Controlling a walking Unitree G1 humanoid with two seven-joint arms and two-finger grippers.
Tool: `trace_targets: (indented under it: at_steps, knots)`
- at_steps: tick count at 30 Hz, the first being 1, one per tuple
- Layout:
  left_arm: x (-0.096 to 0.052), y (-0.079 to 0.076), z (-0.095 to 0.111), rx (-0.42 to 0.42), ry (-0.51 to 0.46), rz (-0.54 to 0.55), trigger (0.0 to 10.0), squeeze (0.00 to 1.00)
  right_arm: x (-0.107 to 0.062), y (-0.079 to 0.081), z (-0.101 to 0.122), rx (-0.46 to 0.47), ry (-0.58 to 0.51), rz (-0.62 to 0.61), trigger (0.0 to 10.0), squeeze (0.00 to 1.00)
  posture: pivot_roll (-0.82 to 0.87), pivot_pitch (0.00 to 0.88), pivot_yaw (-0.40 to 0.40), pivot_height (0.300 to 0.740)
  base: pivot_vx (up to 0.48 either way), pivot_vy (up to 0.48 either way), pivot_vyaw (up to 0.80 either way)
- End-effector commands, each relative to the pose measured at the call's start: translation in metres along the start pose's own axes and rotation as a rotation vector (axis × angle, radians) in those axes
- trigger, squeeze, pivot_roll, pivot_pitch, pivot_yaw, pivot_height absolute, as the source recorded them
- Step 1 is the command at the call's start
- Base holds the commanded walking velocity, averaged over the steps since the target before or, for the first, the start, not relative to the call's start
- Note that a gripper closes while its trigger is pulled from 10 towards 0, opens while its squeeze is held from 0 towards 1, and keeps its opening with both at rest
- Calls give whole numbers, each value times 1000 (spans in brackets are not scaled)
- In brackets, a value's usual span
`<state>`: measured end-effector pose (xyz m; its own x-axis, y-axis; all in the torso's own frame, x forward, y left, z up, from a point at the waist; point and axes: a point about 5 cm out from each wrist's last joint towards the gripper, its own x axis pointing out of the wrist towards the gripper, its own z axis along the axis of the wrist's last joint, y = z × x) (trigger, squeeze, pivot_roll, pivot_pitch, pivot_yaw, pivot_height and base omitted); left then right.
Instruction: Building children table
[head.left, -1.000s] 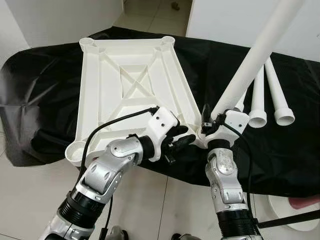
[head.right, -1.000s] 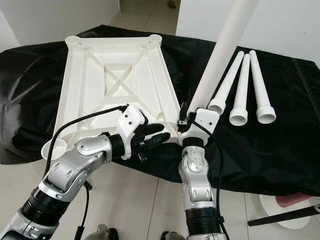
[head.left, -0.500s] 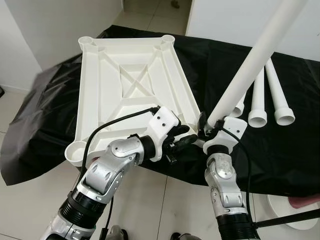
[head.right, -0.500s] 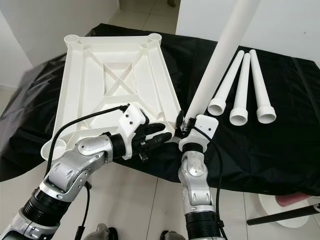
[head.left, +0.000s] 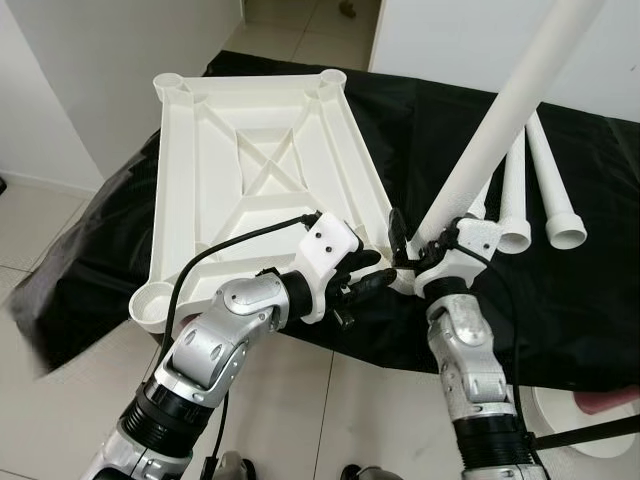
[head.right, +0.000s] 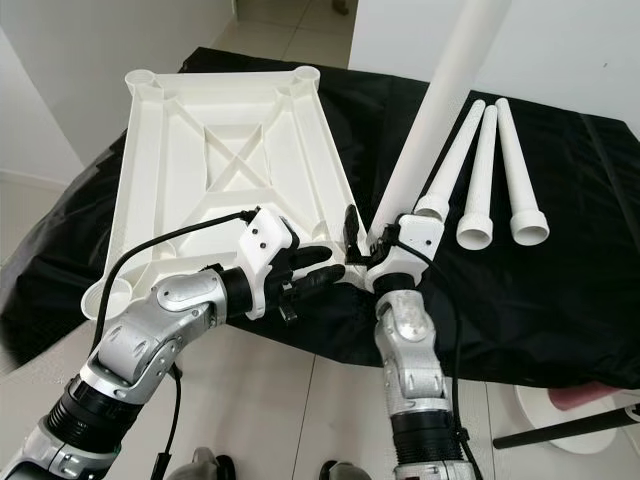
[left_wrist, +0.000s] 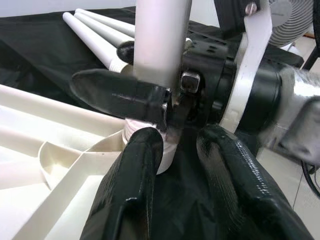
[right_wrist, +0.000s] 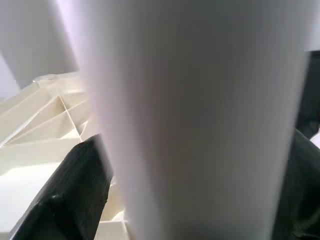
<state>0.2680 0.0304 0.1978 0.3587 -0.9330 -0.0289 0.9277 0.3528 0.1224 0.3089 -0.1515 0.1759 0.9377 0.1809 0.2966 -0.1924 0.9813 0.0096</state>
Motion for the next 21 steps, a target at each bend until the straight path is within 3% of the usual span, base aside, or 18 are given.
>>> trace_targets:
  at_steps: [1,5,7,10,11,14,15,16,17,21]
  knots:
    - [0,-1,-1,-10,3,-1,10000,0,0,-2,-4,16,31,35,10000,0,50,134,-29,740,0,0,0]
    - [1,-3,-1,-11,3,-7,10000,0,0,-14,-5,-54,70,150,10000,0,50,128,-31,740,0,0,0]
    - [1,-3,-1,-11,3,-7,10000,0,0,-14,-5,-54,70,150,10000,0,50,128,-31,740,0,0,0]
    - [1,-3,-1,-11,3,-11,10000,0,0,-26,-9,-68,133,250,10000,0,52,124,-33,740,0,0,0]
    - [1,-3,-1,-10,3,-11,10000,0,-1,-28,-10,-66,144,260,7765,0,52,124,-33,740,0,0,0]
    - [1,-3,-1,-8,4,-11,10000,0,-1,-31,-11,-62,154,272,7765,0,52,124,-33,740,0,0,0]
    - [1,-3,0,-7,4,-11,10000,0,-1,-32,-11,-60,156,278,5020,0,54,122,-32,740,0,0,0]
    - [1,-3,0,-7,4,-11,10000,0,-1,-32,-11,-60,156,278,5020,0,54,122,-32,740,0,0,0]
    - [1,-3,-1,-8,4,-11,10000,0,-2,-33,-11,-54,160,288,0,0,55,118,-32,740,0,0,0]
    - [0,-3,-1,-6,6,-12,10000,0,-3,-34,-12,-45,162,321,0,0,56,113,-31,740,0,0,0]
